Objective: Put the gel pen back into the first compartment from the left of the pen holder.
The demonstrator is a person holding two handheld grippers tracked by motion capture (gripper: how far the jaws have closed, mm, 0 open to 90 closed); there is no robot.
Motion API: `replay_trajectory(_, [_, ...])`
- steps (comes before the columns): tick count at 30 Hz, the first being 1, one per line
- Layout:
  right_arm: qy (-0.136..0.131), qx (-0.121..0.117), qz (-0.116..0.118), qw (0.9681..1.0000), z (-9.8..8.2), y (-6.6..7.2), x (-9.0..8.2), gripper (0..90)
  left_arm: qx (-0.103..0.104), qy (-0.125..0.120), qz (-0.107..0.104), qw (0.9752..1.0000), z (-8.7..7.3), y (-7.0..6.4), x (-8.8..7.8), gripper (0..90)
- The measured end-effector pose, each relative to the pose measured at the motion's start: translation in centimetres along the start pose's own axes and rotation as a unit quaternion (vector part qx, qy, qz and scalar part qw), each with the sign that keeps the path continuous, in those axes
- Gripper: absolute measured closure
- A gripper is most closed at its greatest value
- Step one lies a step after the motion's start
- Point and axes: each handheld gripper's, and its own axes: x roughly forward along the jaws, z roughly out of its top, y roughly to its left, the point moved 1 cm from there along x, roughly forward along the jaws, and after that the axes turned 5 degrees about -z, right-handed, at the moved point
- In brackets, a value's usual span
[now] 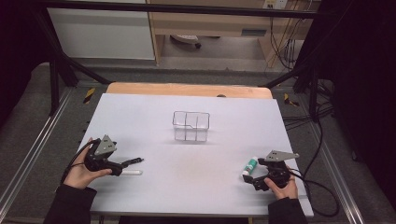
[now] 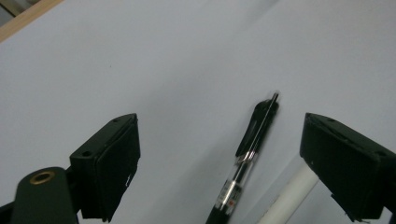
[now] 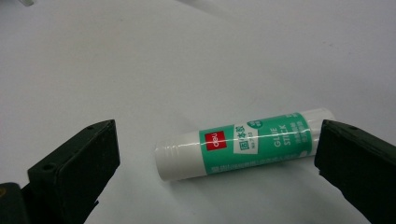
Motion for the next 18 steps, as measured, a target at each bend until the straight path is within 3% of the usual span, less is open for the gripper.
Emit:
replay_trajectory(10, [-0.001, 0.001, -0.002, 1.0000, 0.0, 0.0, -0.2, 0.4, -0.030, 0.002, -0.003, 0.9995, -2.0, 2.1, 0.1, 23.7])
replay_trajectory(15, [0.000, 0.001, -0.002, 1.0000, 0.0, 0.1, -0.2, 0.4, -0.018, 0.013, -0.013, 0.9997, -2.6, 2.3, 0.3, 28.6])
replay_trajectory(18, [-0.001, -0.002, -0.001, 1.0000, -0.1, 0.1, -0.1, 0.4, -0.021, 0.014, -0.032, 0.9992, -2.8, 2.3, 0.3, 35.1])
